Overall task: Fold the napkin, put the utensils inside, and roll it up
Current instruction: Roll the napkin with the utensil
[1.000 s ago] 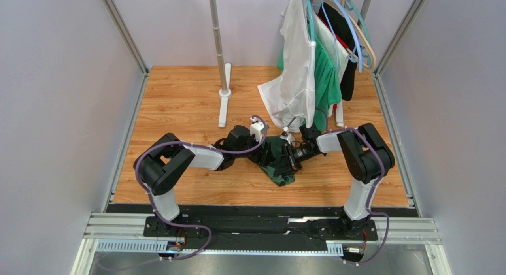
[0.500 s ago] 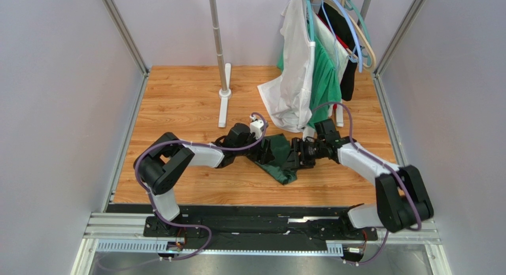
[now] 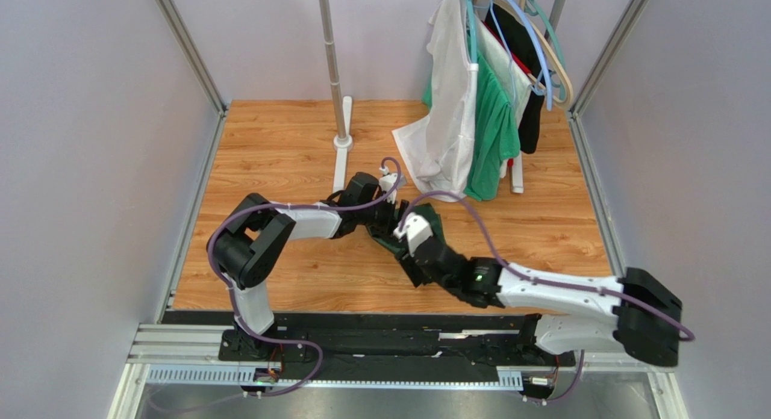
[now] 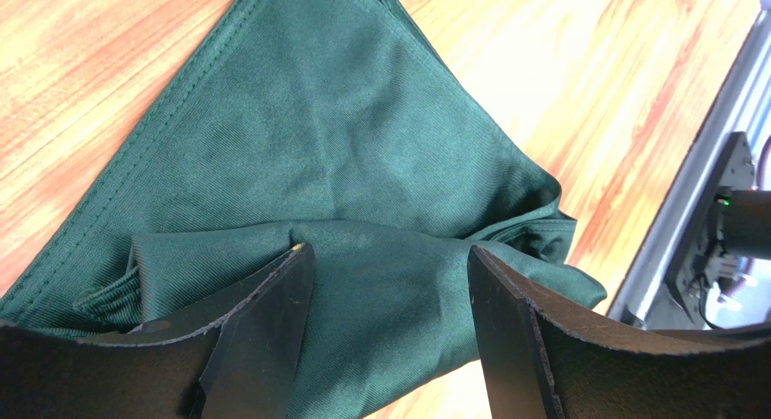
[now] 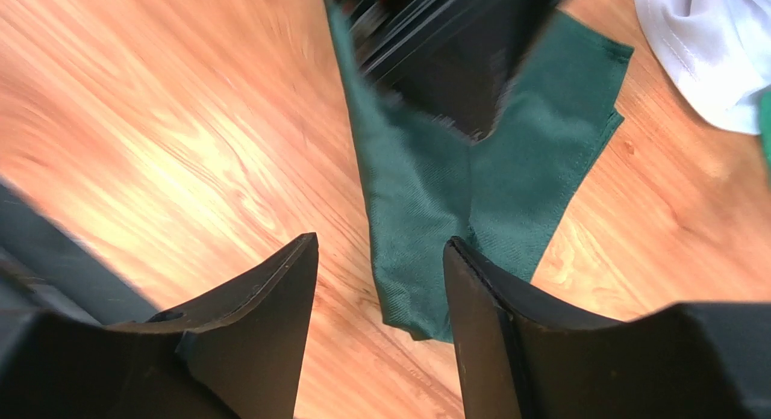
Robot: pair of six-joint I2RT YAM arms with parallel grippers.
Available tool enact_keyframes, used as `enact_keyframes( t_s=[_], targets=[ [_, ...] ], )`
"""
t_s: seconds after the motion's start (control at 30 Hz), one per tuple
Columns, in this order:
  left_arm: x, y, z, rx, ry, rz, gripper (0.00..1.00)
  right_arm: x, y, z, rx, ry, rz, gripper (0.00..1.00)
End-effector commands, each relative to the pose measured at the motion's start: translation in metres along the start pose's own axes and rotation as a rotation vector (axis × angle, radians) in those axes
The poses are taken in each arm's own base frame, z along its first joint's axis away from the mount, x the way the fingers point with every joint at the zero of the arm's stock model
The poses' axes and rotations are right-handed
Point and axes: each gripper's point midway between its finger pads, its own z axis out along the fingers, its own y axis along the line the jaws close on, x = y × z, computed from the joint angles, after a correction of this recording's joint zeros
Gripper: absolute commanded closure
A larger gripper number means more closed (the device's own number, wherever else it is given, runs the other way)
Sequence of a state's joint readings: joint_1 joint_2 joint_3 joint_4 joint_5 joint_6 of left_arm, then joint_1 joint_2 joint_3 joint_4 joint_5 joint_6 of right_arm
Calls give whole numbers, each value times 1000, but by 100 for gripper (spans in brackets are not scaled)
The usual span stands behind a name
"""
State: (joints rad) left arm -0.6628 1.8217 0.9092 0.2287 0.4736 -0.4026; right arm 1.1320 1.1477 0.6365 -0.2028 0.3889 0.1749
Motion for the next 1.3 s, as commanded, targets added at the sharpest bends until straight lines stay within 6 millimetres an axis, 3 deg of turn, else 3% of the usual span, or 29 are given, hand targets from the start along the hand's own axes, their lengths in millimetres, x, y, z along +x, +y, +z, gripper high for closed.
enact_keyframes(
  t_s=[0.0, 0.13, 0.4, 0.6, 0.83, 1.07, 1.27],
  targets=[
    [33, 17, -6, -37, 153, -87, 27, -15, -11, 19, 245, -87, -206, 42],
    [34, 25, -9, -36, 176, -115, 27, -15, 8, 33, 216, -95, -298, 42],
    [33, 25, -11, -31, 195, -114, 27, 11, 20, 50, 185, -38, -403, 43],
    [32, 24, -12, -31, 201, -113, 27, 19, 26, 56, 158, -20, -413, 43],
    [33, 24, -14, -33, 208, -105, 27, 46, 17, 71, 165, 83, -330, 45],
    [31, 22, -16, -24, 207, -102, 28, 58, 6, 75, 145, 136, -194, 49],
    [30, 19, -19, -18, 198, -107, 27, 80, 8, 78, 72, 241, -136, 77]
  ],
)
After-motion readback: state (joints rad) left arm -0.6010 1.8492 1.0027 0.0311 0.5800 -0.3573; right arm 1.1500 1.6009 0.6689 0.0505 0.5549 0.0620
